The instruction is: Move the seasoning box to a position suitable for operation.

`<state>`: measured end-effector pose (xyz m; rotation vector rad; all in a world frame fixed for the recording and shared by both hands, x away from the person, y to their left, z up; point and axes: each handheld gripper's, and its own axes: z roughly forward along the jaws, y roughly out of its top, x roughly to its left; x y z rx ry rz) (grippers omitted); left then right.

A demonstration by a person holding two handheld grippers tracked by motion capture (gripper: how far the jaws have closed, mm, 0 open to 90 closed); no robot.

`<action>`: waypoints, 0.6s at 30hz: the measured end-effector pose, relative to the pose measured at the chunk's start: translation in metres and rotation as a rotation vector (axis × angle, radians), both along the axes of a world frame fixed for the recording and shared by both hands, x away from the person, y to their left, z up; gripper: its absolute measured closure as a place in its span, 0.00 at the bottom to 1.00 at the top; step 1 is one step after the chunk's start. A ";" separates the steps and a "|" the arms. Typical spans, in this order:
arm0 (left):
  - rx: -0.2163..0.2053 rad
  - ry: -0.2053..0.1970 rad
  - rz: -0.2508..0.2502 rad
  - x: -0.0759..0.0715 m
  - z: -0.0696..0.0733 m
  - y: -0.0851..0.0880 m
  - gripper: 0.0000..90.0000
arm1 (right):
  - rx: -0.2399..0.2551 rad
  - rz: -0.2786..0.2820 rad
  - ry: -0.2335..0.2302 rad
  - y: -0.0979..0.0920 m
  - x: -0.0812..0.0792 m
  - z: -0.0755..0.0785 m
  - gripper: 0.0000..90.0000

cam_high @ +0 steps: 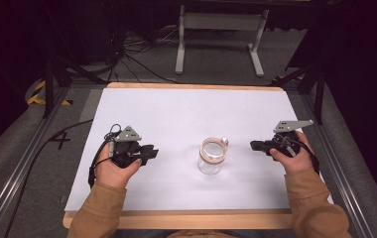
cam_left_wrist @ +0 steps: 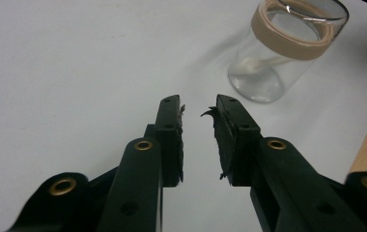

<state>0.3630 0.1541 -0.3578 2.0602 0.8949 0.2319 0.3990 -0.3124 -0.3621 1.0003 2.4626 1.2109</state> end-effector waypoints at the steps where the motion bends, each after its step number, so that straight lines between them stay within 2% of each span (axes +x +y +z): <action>1: 0.000 0.000 0.000 0.000 0.000 0.000 0.81 | 0.000 0.000 0.000 0.000 0.000 0.000 0.98; 5: -0.020 0.012 -0.009 -0.003 0.003 0.004 0.83 | -0.004 0.037 0.000 0.007 -0.001 0.001 0.98; 7: -0.013 0.013 -0.025 -0.004 0.005 0.006 0.84 | -0.003 0.058 0.002 0.011 -0.002 0.003 0.99; 10: -0.034 0.017 -0.031 -0.007 0.007 0.005 0.84 | 0.021 0.070 -0.005 0.015 -0.005 0.008 1.00; 13: -0.034 0.017 -0.034 -0.007 0.007 0.004 0.82 | 0.036 0.092 -0.002 0.022 -0.008 0.009 1.00; 18: -0.024 0.025 -0.057 -0.003 0.002 -0.005 0.85 | 0.022 0.122 0.015 0.036 -0.009 0.004 1.00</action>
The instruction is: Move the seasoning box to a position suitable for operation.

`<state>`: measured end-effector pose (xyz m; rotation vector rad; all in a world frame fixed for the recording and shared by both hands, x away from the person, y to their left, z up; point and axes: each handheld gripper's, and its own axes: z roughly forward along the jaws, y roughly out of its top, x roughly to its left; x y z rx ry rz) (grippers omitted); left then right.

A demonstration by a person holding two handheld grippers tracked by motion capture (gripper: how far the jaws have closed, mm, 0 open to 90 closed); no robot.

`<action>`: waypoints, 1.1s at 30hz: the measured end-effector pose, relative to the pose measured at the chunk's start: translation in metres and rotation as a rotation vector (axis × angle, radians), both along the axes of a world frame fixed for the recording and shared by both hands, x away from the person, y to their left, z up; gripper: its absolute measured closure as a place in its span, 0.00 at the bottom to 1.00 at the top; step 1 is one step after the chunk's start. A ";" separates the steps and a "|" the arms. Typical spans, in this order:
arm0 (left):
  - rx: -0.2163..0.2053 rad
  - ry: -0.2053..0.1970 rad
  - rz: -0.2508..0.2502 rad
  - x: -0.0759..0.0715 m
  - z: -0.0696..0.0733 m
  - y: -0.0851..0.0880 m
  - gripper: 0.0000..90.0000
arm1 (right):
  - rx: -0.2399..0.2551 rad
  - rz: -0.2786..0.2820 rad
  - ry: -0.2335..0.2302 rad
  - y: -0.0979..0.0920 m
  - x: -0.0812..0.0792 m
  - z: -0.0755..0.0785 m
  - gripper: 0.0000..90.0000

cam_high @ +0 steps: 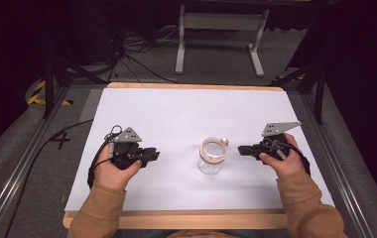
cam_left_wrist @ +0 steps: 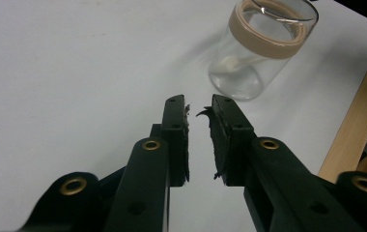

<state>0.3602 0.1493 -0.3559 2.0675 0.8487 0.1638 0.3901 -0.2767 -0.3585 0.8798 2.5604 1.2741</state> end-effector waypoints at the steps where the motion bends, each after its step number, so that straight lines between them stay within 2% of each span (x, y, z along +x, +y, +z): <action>1: 0.008 -0.001 -0.005 0.001 -0.001 -0.002 0.86 | -0.008 -0.002 -0.002 0.003 0.001 -0.002 1.00; 3: 0.013 0.004 -0.014 0.002 -0.002 -0.004 0.86 | -0.018 -0.005 0.006 0.008 0.002 -0.007 1.00; 4: 0.001 0.009 -0.001 0.001 -0.002 -0.005 0.87 | -0.023 -0.005 0.005 0.010 0.003 -0.009 1.00; 7: 0.019 -0.003 -0.008 0.000 -0.002 -0.005 0.86 | -0.035 -0.021 -0.012 0.016 0.006 -0.016 1.00; 11: 0.018 -0.009 0.015 -0.003 -0.003 -0.001 0.83 | -0.021 -0.056 -0.021 0.019 0.016 -0.020 1.00; 16: 0.018 -0.008 0.045 -0.007 -0.005 0.007 0.81 | -0.061 -0.088 0.010 0.023 0.025 -0.029 1.00; 20: 0.015 0.003 0.059 -0.010 -0.007 0.010 0.81 | -0.059 -0.118 0.031 0.023 0.030 -0.032 1.00; 25: 0.030 0.003 0.053 -0.012 -0.006 0.013 0.81 | -0.069 -0.114 0.034 0.025 0.033 -0.034 1.00; 33: 0.020 0.007 0.071 -0.015 -0.008 0.017 0.81 | -0.076 -0.107 0.012 0.031 0.042 -0.035 1.00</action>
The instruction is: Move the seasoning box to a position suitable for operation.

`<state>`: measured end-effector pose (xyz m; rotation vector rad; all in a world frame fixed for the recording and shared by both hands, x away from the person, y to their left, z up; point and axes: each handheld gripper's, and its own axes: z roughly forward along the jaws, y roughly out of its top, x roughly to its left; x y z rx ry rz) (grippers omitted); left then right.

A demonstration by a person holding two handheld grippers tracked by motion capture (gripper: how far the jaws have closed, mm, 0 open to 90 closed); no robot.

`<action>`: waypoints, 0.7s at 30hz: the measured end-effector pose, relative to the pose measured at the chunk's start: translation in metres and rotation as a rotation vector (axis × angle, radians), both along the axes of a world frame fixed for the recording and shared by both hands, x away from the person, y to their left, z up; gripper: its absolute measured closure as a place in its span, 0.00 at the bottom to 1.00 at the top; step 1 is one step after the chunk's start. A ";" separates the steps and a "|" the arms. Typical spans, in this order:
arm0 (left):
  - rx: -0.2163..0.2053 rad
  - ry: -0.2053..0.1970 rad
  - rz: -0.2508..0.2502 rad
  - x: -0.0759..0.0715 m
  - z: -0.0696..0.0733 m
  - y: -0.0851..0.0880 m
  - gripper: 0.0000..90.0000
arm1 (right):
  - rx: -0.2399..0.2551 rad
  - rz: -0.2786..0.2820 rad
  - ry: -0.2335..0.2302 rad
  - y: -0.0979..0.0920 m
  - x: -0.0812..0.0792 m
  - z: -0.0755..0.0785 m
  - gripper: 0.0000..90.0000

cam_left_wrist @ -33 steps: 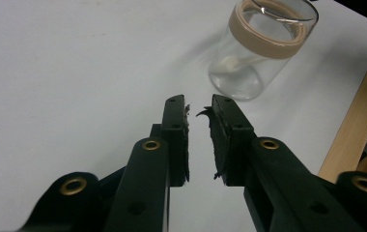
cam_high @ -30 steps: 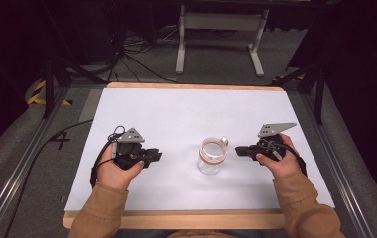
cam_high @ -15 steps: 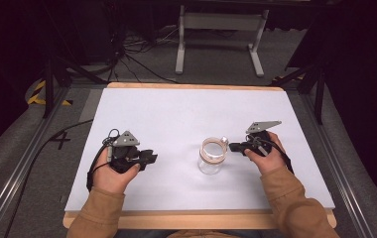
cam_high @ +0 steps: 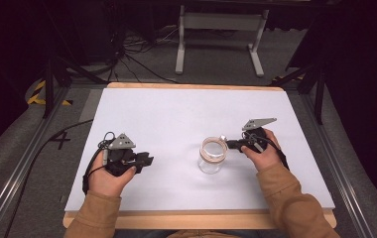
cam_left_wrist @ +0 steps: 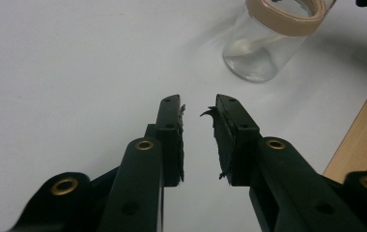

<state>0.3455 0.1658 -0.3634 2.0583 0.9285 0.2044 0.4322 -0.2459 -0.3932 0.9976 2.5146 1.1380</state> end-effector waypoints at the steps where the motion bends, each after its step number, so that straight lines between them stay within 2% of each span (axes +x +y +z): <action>1: 0.002 0.000 0.004 0.000 0.000 0.000 0.81 | 0.002 0.001 0.000 0.001 0.002 0.000 1.00; 6: 0.010 0.004 0.004 0.000 -0.001 -0.001 0.81 | 0.016 0.015 -0.001 0.009 0.016 -0.002 1.00; 13: 0.020 0.018 -0.023 0.005 -0.008 -0.011 0.81 | 0.110 0.067 0.046 0.011 0.038 -0.009 1.00; 17: 0.026 0.028 -0.048 0.011 -0.013 -0.021 0.83 | 0.090 0.051 0.018 0.002 0.033 -0.007 1.00; 21: 0.023 0.029 -0.081 0.023 -0.019 -0.042 0.89 | 0.050 0.015 -0.021 -0.008 0.018 0.003 1.00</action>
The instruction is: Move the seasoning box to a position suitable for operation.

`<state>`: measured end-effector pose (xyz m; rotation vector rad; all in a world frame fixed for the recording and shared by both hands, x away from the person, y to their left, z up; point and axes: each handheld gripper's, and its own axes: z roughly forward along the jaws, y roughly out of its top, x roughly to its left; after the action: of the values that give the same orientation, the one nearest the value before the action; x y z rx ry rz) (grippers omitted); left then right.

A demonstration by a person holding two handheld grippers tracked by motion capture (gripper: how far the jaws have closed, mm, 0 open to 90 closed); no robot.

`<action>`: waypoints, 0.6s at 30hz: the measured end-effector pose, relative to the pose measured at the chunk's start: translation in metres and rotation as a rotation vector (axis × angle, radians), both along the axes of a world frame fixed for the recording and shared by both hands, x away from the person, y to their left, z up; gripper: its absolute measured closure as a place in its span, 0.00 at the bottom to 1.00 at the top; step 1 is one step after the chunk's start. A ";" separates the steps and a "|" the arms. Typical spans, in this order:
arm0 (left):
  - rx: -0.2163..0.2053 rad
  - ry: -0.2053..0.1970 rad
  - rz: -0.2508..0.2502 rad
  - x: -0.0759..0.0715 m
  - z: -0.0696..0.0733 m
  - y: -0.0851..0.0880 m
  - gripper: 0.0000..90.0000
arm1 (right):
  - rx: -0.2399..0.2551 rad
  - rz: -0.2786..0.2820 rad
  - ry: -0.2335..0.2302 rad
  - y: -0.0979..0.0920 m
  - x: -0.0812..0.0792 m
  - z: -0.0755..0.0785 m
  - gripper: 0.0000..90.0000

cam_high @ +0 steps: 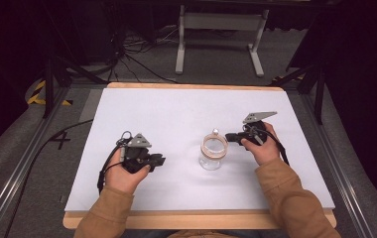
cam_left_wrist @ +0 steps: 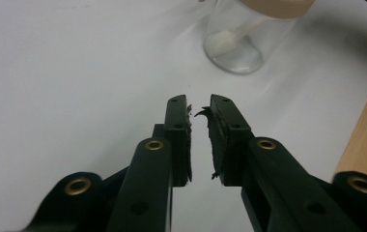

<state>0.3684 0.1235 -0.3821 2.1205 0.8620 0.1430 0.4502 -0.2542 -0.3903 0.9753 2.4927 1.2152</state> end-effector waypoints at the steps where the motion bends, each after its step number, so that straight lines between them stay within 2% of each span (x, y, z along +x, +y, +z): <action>1: 0.002 -0.001 -0.013 0.005 -0.001 -0.008 0.91 | -0.005 -0.006 -0.011 -0.003 -0.005 0.002 1.00; 4: 0.004 -0.005 -0.046 0.015 -0.004 -0.028 0.96 | -0.018 -0.030 -0.033 -0.013 -0.020 0.011 1.00; 9: 0.011 -0.006 -0.077 0.035 -0.012 -0.055 0.98 | -0.001 -0.057 -0.054 -0.029 -0.042 0.020 1.00; 12: 0.003 0.006 -0.088 0.044 -0.015 -0.065 0.99 | 0.011 -0.067 -0.051 -0.037 -0.051 0.021 1.00; 15: -0.002 0.005 -0.091 0.051 -0.016 -0.070 0.98 | 0.078 -0.069 -0.049 -0.043 -0.055 0.027 1.00; 18: -0.009 0.001 -0.097 0.053 -0.012 -0.070 0.97 | 0.095 -0.037 -0.071 -0.039 -0.052 0.037 1.00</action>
<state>0.4212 0.0536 -0.3942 2.1491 0.7576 0.0868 0.3983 -0.2933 -0.3533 0.9782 2.3713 1.3437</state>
